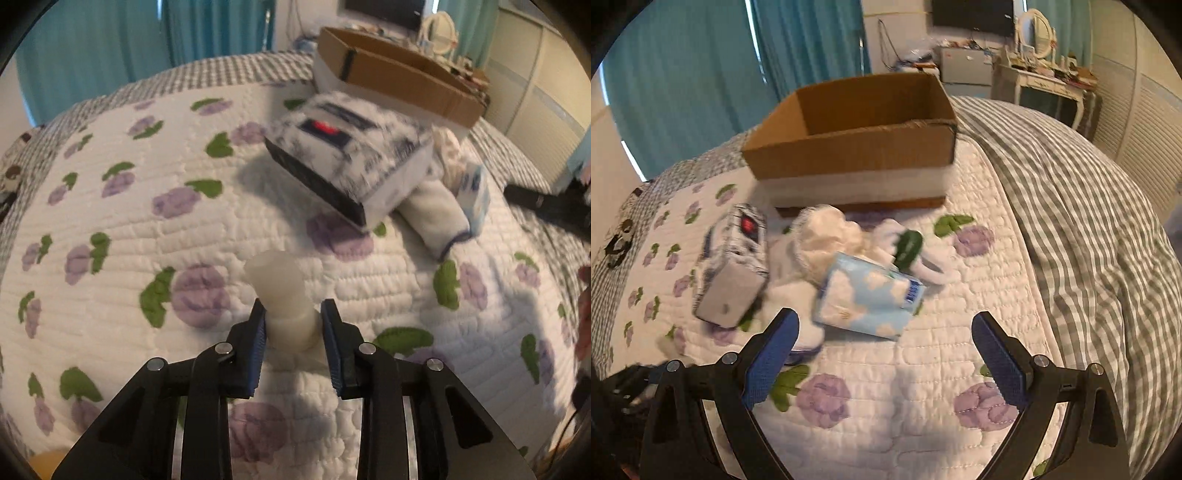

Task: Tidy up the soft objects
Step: 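Grasp the white roll with the left tool while the right tool grasps the blue wipe pack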

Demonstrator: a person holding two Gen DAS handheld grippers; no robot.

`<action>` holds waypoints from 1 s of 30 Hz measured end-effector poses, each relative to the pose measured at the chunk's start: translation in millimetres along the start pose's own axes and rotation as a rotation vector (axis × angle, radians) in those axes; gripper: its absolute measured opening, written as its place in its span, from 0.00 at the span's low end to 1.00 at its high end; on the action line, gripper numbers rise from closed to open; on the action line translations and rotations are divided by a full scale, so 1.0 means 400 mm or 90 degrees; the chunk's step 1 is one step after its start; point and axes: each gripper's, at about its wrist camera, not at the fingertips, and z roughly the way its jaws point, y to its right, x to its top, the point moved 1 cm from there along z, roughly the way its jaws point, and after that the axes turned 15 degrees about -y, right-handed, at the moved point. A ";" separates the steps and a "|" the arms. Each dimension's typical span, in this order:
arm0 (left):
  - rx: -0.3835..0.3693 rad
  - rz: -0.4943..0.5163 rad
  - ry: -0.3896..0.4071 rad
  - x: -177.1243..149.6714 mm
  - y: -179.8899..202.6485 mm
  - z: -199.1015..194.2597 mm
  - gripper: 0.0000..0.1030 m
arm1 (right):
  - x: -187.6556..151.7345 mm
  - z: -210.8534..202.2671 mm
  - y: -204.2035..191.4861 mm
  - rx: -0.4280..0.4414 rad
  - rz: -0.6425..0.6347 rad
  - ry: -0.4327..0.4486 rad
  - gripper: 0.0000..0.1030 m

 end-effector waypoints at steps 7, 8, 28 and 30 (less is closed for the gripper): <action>0.020 0.008 0.054 0.059 0.023 -0.055 0.27 | 0.023 0.046 0.014 0.057 0.031 -0.015 0.92; 0.022 0.012 0.058 0.071 0.034 -0.056 0.27 | 0.027 0.053 0.013 0.070 0.032 -0.020 0.92; 0.046 0.038 0.082 0.155 0.117 -0.044 0.27 | 0.046 0.122 0.018 0.144 0.051 -0.054 0.71; 0.029 0.030 0.064 0.137 0.126 -0.053 0.27 | 0.036 0.088 0.021 0.145 0.048 -0.040 0.71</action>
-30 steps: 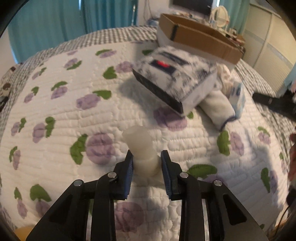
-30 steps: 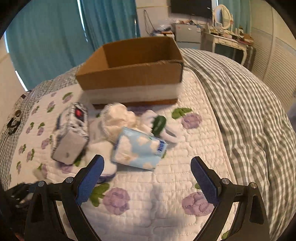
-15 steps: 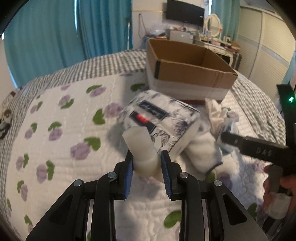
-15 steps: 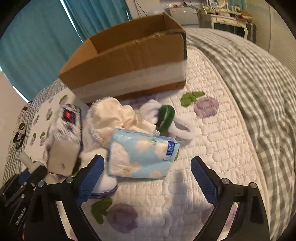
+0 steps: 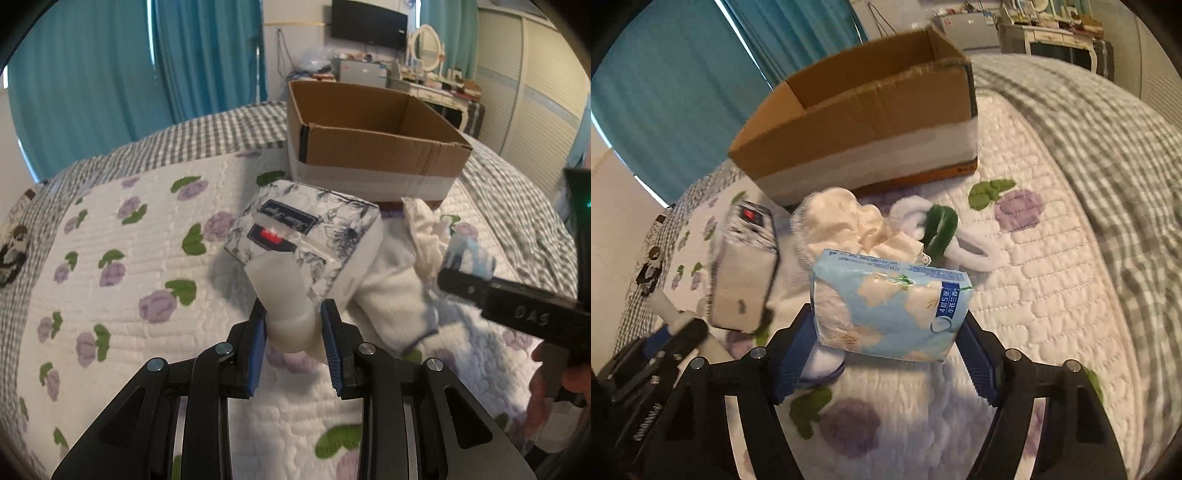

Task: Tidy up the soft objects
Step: 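Grasp the white roll with the left tool while the right tool grasps the blue wipe pack, then carry the roll and wipe pack into the box and release both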

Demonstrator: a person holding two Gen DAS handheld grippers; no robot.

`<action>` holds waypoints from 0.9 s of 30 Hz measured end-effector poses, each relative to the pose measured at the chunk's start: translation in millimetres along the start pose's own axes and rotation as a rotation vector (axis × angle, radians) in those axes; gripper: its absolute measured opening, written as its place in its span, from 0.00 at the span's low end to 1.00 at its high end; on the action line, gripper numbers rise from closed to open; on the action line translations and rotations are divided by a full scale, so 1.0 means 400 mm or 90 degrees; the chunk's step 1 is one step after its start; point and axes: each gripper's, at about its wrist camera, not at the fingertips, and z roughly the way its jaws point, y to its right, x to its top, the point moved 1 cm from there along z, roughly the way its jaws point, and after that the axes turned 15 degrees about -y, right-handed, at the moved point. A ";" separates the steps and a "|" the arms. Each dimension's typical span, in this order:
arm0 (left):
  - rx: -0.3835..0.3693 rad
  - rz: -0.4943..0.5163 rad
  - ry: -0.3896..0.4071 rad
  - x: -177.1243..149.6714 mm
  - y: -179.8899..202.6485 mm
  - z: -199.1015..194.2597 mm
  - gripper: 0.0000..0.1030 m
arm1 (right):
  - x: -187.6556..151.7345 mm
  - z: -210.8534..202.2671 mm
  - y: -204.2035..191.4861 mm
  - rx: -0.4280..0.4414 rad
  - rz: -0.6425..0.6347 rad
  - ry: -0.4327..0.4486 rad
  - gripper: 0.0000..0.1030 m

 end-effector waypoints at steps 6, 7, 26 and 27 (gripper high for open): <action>-0.006 0.014 0.023 -0.035 0.034 -0.087 0.27 | -0.040 -0.125 -0.021 -0.004 -0.028 0.044 0.71; -0.006 0.018 0.033 -0.037 0.040 -0.108 0.27 | -0.043 -0.147 -0.024 -0.002 -0.032 0.052 0.71; -0.028 0.061 0.207 0.175 0.103 -0.341 0.27 | 0.134 -0.530 -0.106 -0.005 -0.128 0.212 0.71; -0.026 0.064 0.208 0.197 0.107 -0.334 0.27 | 0.150 -0.529 -0.107 -0.006 -0.132 0.212 0.71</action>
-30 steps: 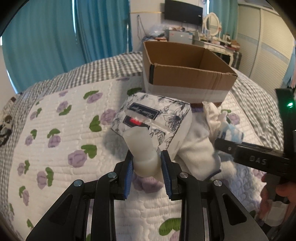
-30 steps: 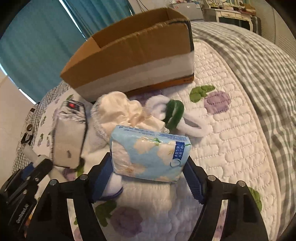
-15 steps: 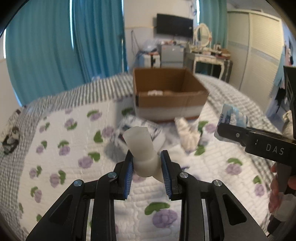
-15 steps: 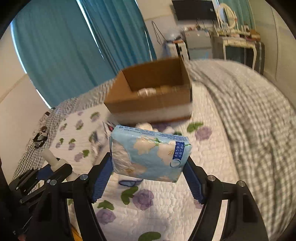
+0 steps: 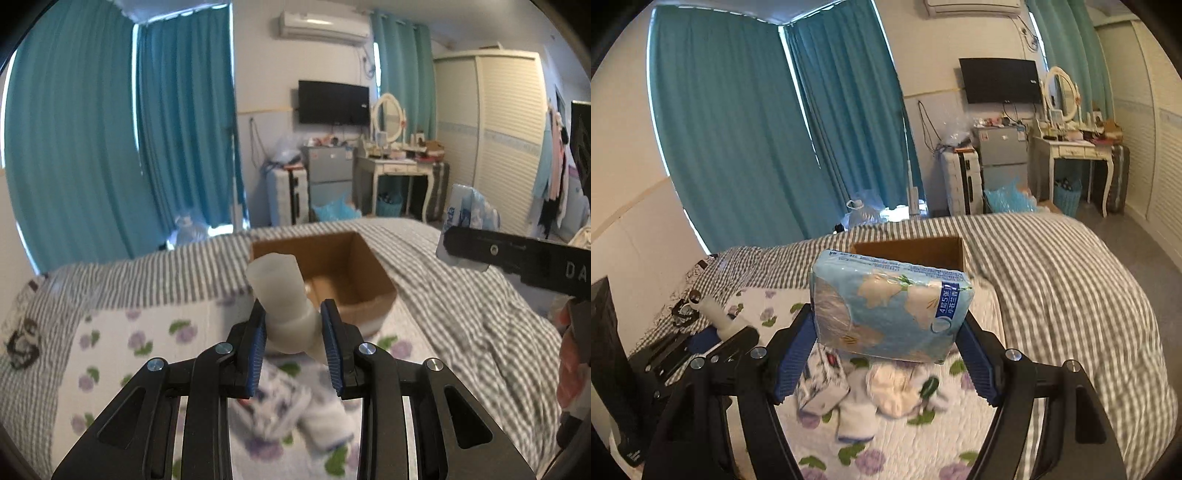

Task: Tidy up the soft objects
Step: 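Carry the roll and wipe pack into the box and release both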

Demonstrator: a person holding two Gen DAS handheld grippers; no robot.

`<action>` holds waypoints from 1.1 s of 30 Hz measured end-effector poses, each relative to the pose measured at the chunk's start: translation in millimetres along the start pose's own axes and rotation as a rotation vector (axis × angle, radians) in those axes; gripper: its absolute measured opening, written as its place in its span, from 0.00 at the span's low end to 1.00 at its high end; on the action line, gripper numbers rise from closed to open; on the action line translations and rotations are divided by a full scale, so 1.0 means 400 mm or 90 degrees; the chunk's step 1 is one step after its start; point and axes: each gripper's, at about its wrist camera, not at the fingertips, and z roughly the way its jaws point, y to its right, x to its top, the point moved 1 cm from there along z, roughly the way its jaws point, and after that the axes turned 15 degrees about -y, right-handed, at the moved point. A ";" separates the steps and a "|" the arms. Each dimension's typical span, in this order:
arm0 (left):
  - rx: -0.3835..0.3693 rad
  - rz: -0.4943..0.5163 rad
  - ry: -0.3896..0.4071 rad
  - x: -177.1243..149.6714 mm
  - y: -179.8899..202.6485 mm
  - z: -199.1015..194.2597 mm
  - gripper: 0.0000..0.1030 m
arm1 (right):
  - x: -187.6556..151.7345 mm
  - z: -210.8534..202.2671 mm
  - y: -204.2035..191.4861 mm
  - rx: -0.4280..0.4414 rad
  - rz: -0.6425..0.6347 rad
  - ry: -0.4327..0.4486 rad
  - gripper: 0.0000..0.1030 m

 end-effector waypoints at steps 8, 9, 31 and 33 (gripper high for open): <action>-0.001 0.042 -0.007 0.136 0.020 0.196 0.27 | 0.155 0.175 0.024 -0.004 -0.023 -0.018 0.71; -0.004 0.043 -0.016 0.147 0.018 0.225 0.27 | 0.167 0.203 0.029 -0.004 -0.022 -0.024 0.71; -0.015 0.027 -0.059 0.156 -0.021 0.375 0.69 | 0.190 0.385 0.135 -0.038 0.029 -0.045 0.91; -0.013 0.025 -0.038 0.176 -0.024 0.316 0.69 | 0.197 0.322 0.126 -0.049 0.020 -0.035 0.91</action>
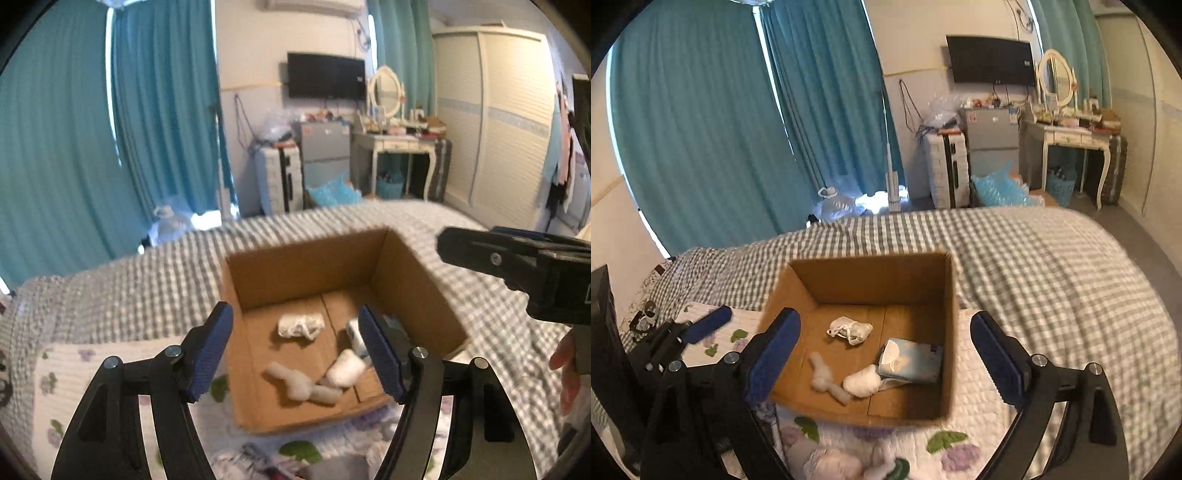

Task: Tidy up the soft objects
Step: 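Carry the roll and wipe pack into the box and release both, then grasp the floral tissue pack with the right tool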

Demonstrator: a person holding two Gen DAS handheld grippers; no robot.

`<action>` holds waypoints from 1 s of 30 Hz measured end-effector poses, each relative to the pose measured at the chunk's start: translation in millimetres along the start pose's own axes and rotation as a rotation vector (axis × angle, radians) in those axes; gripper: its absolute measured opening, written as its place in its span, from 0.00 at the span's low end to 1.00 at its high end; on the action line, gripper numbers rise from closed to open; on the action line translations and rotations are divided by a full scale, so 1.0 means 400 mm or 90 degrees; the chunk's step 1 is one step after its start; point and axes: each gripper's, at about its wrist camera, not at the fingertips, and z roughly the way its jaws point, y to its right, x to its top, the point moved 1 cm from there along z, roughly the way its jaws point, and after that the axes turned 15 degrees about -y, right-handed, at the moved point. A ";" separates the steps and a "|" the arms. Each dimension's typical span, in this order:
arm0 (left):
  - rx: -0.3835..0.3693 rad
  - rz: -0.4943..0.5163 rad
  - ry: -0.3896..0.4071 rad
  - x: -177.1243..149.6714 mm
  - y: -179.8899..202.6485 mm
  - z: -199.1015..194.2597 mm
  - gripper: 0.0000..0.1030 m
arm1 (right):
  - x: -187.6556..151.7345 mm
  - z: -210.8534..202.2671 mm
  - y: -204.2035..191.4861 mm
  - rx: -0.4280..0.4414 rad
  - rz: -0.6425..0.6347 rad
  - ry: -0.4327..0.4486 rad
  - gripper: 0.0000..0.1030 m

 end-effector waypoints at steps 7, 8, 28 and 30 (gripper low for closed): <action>0.004 -0.002 0.096 0.005 -0.014 -0.322 0.69 | -0.021 -0.318 -0.090 -0.047 -0.044 0.080 0.91; 0.000 -0.003 0.108 0.002 -0.017 -0.360 0.69 | -0.030 -0.367 -0.105 -0.052 -0.046 0.089 0.91; 0.072 -0.050 0.065 -0.270 -0.155 -0.477 0.86 | -0.316 -0.433 -0.276 -0.029 -0.102 0.046 0.95; 0.078 -0.076 0.036 -0.317 -0.161 -0.433 0.86 | -0.340 -0.361 -0.284 -0.014 -0.106 0.023 0.95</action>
